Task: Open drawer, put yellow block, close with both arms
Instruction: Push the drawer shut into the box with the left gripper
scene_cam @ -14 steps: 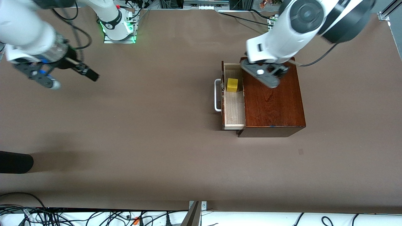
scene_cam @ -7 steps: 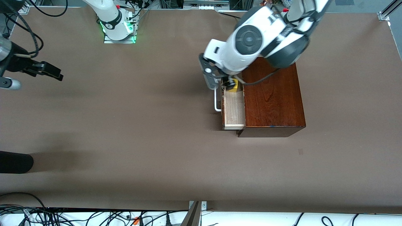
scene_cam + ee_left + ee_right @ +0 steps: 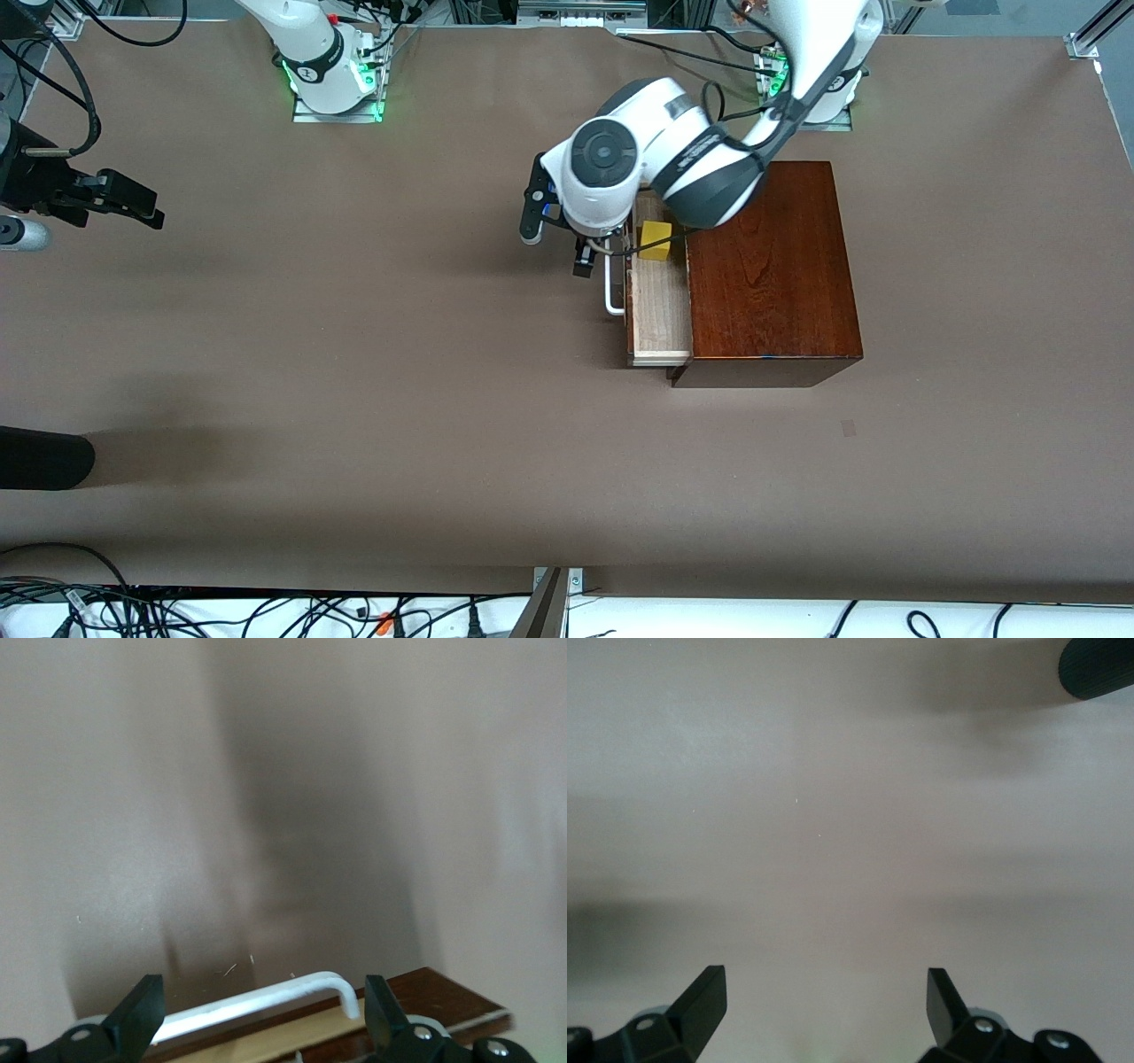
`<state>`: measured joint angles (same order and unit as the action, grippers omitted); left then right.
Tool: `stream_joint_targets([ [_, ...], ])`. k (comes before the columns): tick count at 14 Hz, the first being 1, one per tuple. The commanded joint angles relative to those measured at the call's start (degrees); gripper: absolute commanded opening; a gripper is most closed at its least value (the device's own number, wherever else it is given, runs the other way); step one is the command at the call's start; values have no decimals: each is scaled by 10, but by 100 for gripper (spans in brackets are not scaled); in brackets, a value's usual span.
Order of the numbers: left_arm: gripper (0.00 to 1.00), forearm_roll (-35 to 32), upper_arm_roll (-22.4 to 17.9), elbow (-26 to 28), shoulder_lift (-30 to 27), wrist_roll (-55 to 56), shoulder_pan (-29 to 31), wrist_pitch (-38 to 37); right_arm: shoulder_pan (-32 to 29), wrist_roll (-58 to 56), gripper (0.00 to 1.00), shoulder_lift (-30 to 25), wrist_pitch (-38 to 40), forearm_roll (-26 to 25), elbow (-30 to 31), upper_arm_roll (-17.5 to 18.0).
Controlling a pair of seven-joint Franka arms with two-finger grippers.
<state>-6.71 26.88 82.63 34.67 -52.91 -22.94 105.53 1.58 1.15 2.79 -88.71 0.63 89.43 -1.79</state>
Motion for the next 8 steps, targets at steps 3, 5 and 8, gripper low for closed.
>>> stream_joint_targets([
  [3,100,-64,-2,24,25,-19,-11,52,-13,5,100,-14,-7,-5,18,13],
  [5,100,-72,-2,24,31,-20,-11,57,-13,5,100,-13,-14,-7,24,13],
  [8,100,-92,-2,35,31,-19,-11,56,-14,-6,100,-15,-25,-7,24,12],
])
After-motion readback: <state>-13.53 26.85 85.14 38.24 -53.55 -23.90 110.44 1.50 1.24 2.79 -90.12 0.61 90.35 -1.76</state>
